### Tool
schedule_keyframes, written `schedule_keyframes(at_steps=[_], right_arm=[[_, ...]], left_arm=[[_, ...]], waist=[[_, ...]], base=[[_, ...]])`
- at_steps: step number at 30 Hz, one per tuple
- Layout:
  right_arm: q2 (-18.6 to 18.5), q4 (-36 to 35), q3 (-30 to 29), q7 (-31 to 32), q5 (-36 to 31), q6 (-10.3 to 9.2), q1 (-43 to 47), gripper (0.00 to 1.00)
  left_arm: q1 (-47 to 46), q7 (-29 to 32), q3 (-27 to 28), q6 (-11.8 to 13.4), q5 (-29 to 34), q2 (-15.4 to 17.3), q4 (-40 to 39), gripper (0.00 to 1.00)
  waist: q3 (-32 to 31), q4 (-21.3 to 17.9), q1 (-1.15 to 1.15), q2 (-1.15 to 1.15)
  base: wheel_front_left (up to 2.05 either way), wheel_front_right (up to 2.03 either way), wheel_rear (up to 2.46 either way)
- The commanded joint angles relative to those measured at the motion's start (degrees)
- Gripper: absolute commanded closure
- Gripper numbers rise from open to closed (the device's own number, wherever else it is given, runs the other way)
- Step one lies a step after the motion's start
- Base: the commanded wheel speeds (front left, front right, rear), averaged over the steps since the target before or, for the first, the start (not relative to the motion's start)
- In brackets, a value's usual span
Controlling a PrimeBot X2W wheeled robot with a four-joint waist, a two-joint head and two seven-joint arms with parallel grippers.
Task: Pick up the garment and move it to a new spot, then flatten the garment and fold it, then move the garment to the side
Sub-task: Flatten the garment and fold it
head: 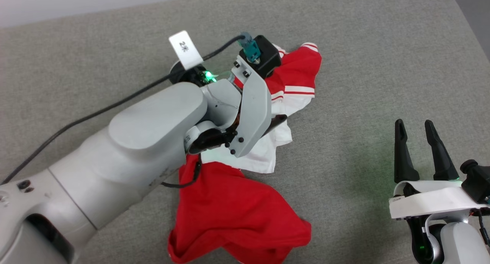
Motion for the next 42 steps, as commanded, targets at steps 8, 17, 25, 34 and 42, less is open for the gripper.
schedule_keyframes(at_steps=[8, 17, 25, 34, 42], right_arm=[[0.1, -0.3, 0.9, -0.3, 1.1, -0.04, -0.5, 0.0], [0.1, -0.4, 0.5, -0.3, 1.1, -0.04, -1.1, 0.0], [0.1, -0.3, 0.1, -0.3, 0.4, -0.04, -0.8, 0.0], [0.1, -0.2, -0.5, -0.3, -0.6, -0.04, 0.6, 0.0], [0.1, -0.2, 0.6, -0.3, -2.1, -0.04, -1.2, 0.0]], left_arm=[[0.3, -1.6, -0.2, 0.1, 5.2, -2.2, 6.2, 0.0], [1.1, -1.1, -0.2, 0.1, 7.4, -2.3, 7.7, 0.88], [-0.4, -1.8, -0.2, 0.1, 2.5, -1.6, 6.5, 1.0], [-3.1, -2.0, 5.5, 0.1, -5.5, 6.2, 10.3, 1.0], [-2.2, -1.1, 5.1, 0.1, -7.0, 16.0, 12.1, 1.0]], waist=[[0.7, -1.1, 0.0, 0.0], [1.3, -1.0, 0.0, 0.0], [0.6, 0.8, 0.0, 0.0], [-0.1, 4.1, 0.0, 0.0], [1.3, 5.9, 0.0, 0.0]], base=[[0.0, 0.0, 0.0], [0.0, 0.0, 0.0], [0.0, 0.0, 0.0], [0.0, 0.0, 0.0], [0.0, 0.0, 0.0]])
